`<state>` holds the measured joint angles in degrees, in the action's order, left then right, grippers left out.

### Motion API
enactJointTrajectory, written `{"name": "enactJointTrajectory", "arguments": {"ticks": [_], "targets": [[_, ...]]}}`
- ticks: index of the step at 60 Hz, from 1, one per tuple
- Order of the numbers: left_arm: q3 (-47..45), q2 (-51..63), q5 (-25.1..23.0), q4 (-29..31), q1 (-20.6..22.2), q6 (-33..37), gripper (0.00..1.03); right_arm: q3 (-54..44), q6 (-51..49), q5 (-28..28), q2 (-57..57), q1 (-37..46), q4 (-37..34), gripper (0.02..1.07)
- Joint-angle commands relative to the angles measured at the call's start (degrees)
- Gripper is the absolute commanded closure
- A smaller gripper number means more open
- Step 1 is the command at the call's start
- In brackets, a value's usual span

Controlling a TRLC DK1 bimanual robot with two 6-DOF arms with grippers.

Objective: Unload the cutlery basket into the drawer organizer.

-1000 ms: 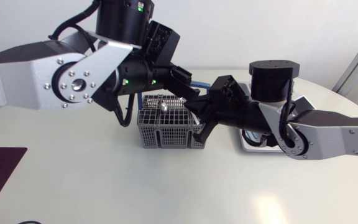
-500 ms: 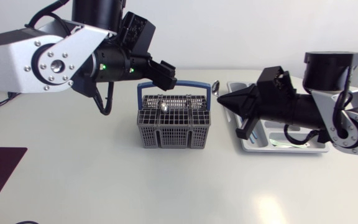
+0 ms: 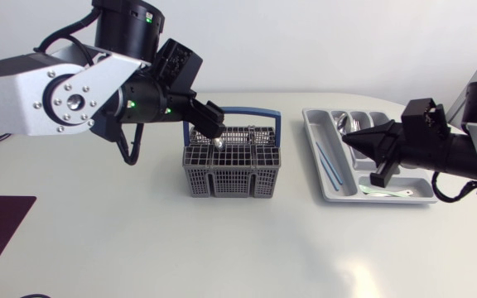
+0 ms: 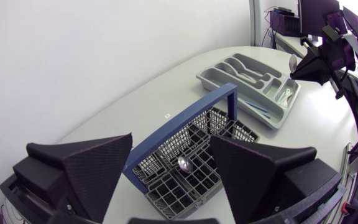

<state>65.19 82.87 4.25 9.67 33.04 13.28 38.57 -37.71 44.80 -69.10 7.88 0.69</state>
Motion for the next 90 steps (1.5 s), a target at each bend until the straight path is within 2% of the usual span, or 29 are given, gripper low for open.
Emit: {"name": "enactJointTrajectory", "arguments": {"ticks": [1,6,12,18,23,40,60,76,86,90], "targets": [[-2.17,-0.87,-0.82,0.79,-0.69,1.05,0.11,1.51,-6.67,2.31,-0.51,4.34,-3.41,1.02],[-2.79,-0.43,-1.26,0.96,-0.87,1.22,0.11,3.45,-13.17,4.34,-2.44,8.56,-7.63,1.02],[-2.52,0.98,-1.61,1.75,-0.78,1.58,0.11,7.14,-25.66,5.39,-6.57,11.81,-17.65,1.02],[-2.17,2.21,-1.79,2.02,-0.78,1.58,0.11,8.19,-32.86,5.04,-10.09,13.92,-20.20,1.02],[-1.99,3.00,-1.79,2.02,-0.69,1.58,0.11,9.95,-40.68,4.60,-13.69,15.32,-25.03,1.02],[-1.38,4.40,-1.79,2.11,-0.52,1.58,0.11,15.40,-58.79,-3.22,-23.71,17.61,-32.15,1.02],[-0.33,5.55,-1.79,2.81,0.27,1.22,0.11,28.23,-67.75,-14.74,-34.61,17.96,-40.42,1.02],[0.11,5.46,-1.79,3.69,0.63,1.05,0.11,29.11,-68.37,-20.80,-38.04,15.41,-39.01,1.02],[0.64,5.46,-1.79,4.13,0.80,1.05,0.11,27.26,-68.28,-23.26,-38.39,13.74,-34.53,1.01],[1.08,5.46,-1.79,4.57,0.89,1.05,0.11,27.18,-68.11,-23.97,-38.65,13.30,-34.26,0.90]]}}
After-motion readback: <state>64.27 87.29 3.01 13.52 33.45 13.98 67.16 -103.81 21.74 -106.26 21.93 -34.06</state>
